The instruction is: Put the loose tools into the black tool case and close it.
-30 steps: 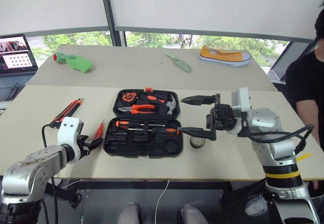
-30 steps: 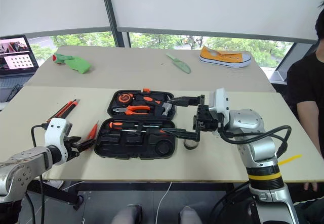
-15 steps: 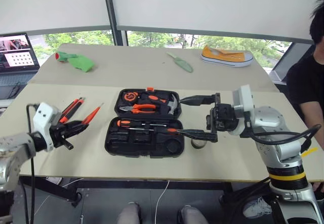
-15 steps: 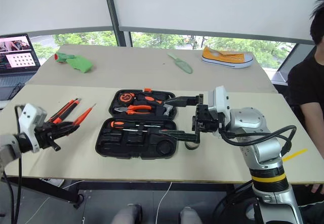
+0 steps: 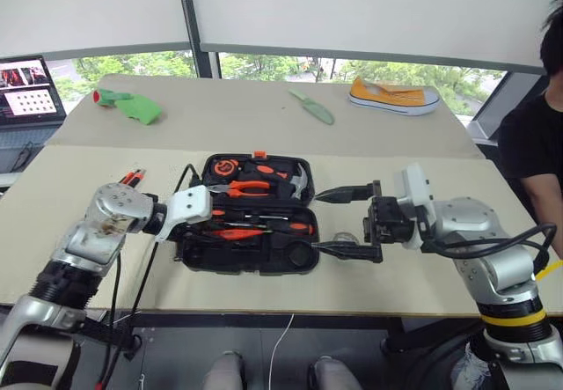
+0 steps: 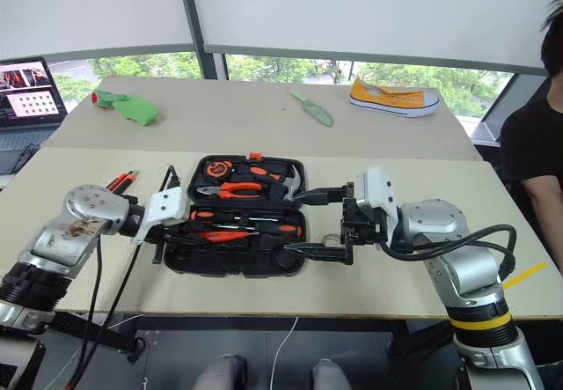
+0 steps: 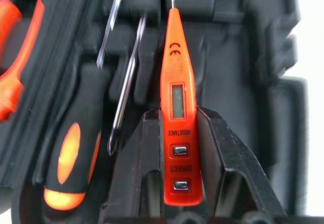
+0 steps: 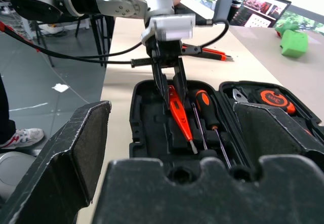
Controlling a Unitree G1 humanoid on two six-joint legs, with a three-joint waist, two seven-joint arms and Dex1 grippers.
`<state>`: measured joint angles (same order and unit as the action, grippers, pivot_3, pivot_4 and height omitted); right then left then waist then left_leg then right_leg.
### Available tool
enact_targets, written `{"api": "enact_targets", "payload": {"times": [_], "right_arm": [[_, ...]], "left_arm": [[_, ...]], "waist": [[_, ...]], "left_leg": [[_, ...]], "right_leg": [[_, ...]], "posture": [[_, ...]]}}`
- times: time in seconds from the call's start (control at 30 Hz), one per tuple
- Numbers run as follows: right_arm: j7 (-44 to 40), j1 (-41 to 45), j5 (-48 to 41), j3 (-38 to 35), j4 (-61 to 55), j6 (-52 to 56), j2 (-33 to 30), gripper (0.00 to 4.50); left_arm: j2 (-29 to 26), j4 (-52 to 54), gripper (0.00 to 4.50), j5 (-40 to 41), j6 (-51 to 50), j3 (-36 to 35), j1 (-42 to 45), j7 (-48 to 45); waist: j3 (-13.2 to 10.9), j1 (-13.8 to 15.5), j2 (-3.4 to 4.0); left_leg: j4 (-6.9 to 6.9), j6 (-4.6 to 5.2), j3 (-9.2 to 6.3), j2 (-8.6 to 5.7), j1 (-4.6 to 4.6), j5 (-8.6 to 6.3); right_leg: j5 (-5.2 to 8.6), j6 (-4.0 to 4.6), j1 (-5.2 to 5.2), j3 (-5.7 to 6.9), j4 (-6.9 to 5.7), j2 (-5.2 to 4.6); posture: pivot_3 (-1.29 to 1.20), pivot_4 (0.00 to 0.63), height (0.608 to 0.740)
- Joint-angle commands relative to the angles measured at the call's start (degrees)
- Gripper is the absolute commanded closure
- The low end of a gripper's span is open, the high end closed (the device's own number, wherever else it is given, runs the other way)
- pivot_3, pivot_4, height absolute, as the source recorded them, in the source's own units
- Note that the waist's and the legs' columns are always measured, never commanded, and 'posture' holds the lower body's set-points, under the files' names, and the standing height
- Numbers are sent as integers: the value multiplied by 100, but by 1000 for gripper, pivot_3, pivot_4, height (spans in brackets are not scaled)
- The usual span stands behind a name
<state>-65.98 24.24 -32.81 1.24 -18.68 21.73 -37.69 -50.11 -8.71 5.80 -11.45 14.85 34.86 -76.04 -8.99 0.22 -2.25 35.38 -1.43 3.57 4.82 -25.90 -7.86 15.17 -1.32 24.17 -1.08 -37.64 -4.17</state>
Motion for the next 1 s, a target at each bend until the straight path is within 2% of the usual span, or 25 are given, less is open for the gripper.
{"api": "enact_targets", "payload": {"times": [0.03, 0.3, 0.5, 0.77, 1.0], "right_arm": [[77, -104, -116, -210, -256, 12, -104, 0], [87, -264, -74, -185, -258, 8, -236, 0], [94, -273, -66, -144, -229, 16, -287, 0], [58, -222, -5, -86, -116, 5, -318, 0], [54, -148, 21, -26, -56, -4, -302, 0]], "left_arm": [[-87, -343, 4031, -453, 453, 118, 234, -2], [-104, -956, 4031, -913, 1541, 419, 547, -417], [39, -1307, 4031, -1067, 1918, 470, 655, -409], [362, -1586, 4031, -1089, 2218, 507, 665, -425], [300, -1594, 4031, -1201, 1946, 530, 653, -586]], "waist": [[0, 16, 0], [0, 42, 0], [0, -1, 1], [1, 39, 2], [3, 40, 5]], "left_leg": [[3, 0, 0, -1, 0, 0], [51, 1, -1, 1, -8, -1], [51, 1, -2, 2, -8, -1], [55, 2, -2, 0, -7, -1], [57, 2, -2, -1, -7, -1]], "right_leg": [[0, 0, 0, 0, -1, -2], [-4, -8, -8, 0, -14, -5], [-3, -7, -5, -2, -22, -2], [-2, -10, -9, -2, -25, -5], [-2, -11, -11, -1, -26, -6]], "posture": [[0, 150, 740], [0, 150, 740], [0, 150, 740], [0, 150, 740], [0, 150, 740]]}}
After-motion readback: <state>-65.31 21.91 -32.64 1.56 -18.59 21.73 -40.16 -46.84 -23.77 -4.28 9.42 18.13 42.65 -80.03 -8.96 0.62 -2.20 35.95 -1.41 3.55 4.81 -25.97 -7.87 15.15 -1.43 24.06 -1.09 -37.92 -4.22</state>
